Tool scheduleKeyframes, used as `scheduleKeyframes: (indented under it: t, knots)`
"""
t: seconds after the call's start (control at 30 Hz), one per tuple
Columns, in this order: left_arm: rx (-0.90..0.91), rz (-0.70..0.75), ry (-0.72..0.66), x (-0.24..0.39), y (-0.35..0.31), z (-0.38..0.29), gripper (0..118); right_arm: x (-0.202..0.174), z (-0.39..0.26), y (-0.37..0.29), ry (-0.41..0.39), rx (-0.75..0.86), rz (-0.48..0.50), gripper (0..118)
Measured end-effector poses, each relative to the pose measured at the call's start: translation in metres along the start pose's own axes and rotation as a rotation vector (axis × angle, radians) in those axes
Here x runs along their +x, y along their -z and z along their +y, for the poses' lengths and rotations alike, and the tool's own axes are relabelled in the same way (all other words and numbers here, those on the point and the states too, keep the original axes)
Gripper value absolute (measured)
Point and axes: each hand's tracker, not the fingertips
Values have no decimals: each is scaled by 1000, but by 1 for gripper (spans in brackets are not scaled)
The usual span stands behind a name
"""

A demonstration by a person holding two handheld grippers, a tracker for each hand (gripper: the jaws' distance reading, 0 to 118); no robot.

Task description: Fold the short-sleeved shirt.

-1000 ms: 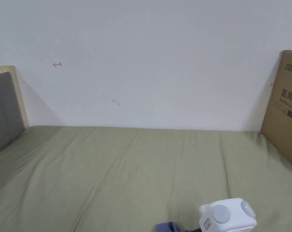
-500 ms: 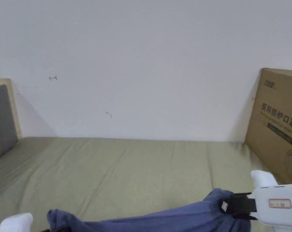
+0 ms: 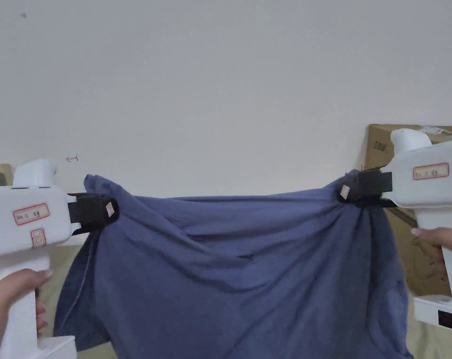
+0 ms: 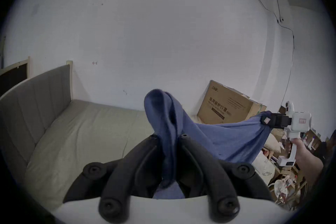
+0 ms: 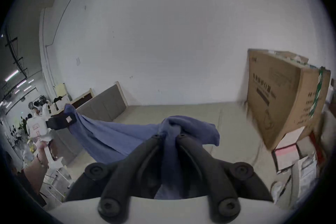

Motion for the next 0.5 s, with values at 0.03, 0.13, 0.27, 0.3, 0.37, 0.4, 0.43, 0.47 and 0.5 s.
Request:
scheduleKeyframes:
  t: [0.03,0.13,0.27,0.3,0.37,0.4,0.43,0.47,0.5]
  knots:
    - [8,13,12,1,4,7,10,1,10,3,0,7,0,7]
    - [25,20,8,1,14,24,10,-9,35,12,-53,46,-51,7]
    - [44,31,-22,0,38,43,10,-18,69,40,-151,40,-118,7]
    - [47,35,-31,-1,44,46,10,-17,77,49,-171,40,-139,7]
    - [39,36,-62,-5,62,50,10,-19,96,65,-236,54,-179,7]
    - [36,29,-78,-8,71,51,10,-21,103,71,-258,66,-202,7]
    - [36,25,-88,-9,80,51,10,-19,112,78,-275,81,-217,7]
    - [38,21,-90,-10,88,52,10,-19,121,85,-282,90,-228,7]
    - [41,15,-92,-10,94,54,10,-20,129,91,-284,94,-243,7]
